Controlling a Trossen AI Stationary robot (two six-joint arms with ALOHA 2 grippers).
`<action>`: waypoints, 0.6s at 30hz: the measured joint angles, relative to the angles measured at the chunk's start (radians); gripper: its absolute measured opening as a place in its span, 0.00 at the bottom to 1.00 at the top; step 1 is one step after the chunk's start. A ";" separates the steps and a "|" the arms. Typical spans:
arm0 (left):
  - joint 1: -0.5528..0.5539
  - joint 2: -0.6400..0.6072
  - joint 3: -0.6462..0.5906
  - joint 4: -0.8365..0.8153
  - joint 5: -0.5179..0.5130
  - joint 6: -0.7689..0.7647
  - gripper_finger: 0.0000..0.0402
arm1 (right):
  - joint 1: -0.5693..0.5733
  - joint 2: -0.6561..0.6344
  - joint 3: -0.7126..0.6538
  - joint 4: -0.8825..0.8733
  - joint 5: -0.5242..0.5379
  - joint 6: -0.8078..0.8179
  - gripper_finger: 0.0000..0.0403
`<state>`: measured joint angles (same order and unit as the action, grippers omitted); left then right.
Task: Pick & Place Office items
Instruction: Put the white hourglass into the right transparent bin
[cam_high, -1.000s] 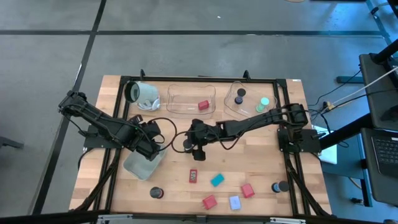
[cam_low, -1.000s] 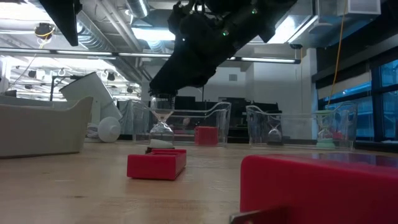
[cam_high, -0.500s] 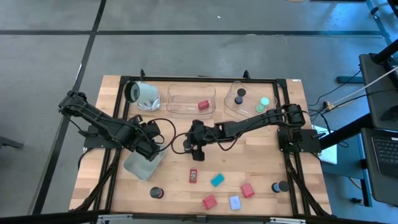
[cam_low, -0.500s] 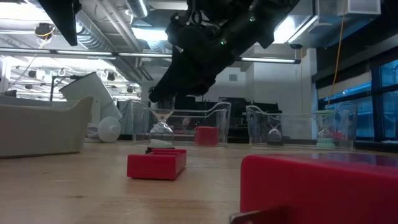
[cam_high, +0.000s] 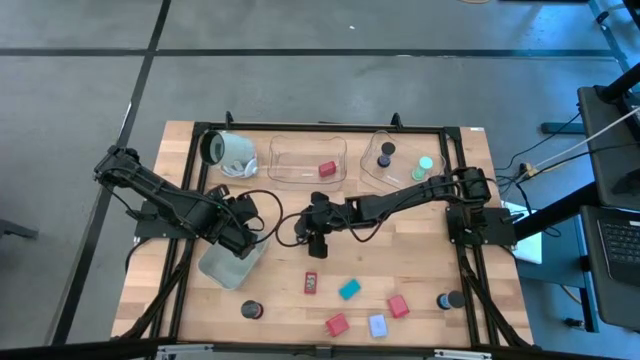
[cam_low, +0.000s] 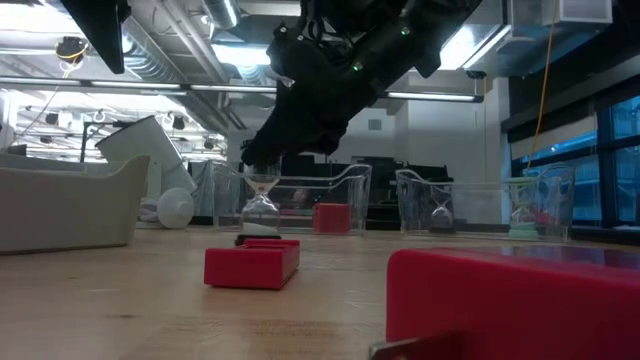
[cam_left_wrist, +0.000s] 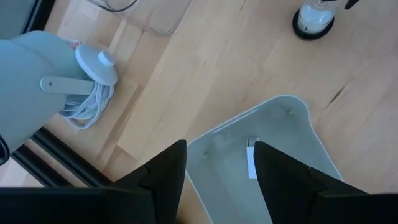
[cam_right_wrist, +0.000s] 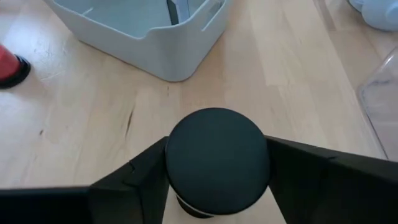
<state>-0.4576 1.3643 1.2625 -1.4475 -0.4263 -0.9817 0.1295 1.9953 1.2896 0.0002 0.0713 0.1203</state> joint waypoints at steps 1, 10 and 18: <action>0.000 0.000 0.000 0.000 0.000 0.000 0.46 | 0.000 0.000 0.000 0.000 0.000 0.006 0.53; 0.000 0.000 0.000 -0.008 0.001 0.000 0.46 | 0.000 -0.044 0.000 -0.069 -0.007 0.017 0.53; 0.002 0.000 0.000 -0.016 0.001 -0.002 0.46 | -0.002 -0.198 0.000 -0.283 0.114 0.002 0.53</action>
<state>-0.4561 1.3647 1.2625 -1.4631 -0.4252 -0.9836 0.1272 1.7973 1.2896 -0.2830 0.1858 0.1223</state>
